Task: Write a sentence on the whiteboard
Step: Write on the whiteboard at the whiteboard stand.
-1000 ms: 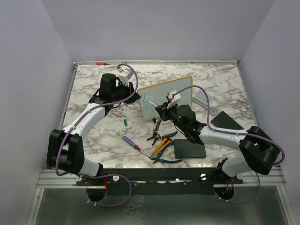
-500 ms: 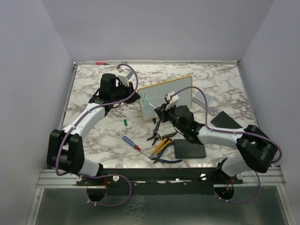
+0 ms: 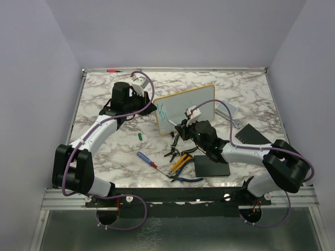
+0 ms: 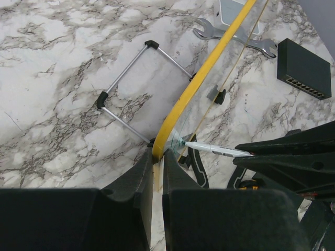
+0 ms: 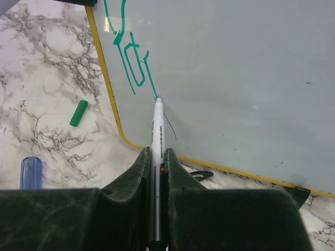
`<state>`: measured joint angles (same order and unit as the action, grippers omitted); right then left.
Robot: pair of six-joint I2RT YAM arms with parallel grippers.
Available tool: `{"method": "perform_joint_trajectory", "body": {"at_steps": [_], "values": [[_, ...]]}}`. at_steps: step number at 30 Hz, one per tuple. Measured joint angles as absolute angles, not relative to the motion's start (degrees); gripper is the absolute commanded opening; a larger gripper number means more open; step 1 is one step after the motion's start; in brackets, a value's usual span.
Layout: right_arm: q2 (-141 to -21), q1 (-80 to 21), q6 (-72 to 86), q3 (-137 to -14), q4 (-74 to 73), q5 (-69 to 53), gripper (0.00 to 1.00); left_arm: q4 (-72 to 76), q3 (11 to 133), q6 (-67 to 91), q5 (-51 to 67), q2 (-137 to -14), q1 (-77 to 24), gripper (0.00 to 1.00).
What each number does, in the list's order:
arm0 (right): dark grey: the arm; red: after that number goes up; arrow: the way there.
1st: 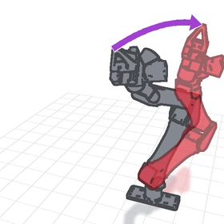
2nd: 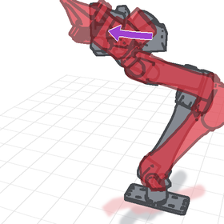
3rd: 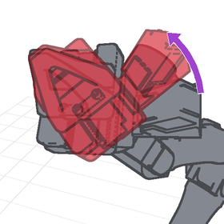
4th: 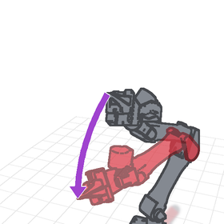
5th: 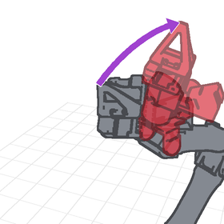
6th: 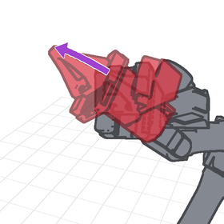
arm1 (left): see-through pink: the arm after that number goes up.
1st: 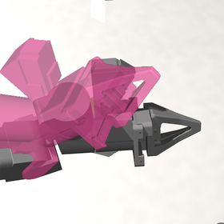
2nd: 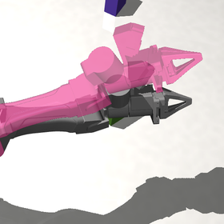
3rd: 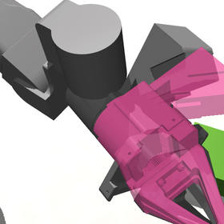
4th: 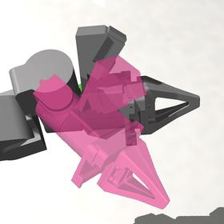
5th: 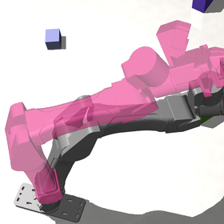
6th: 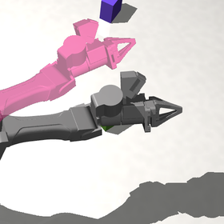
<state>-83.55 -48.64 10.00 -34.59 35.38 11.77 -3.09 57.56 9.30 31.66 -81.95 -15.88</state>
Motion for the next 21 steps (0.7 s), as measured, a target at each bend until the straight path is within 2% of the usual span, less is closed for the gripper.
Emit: {"method": "perform_joint_trajectory", "body": {"at_steps": [21], "values": [[-82.7,-48.6,7.9,-38.9,34.9,13.6,0.01,-3.1,57.6,9.2,31.6,-82.0,-15.9,0.04]]}}
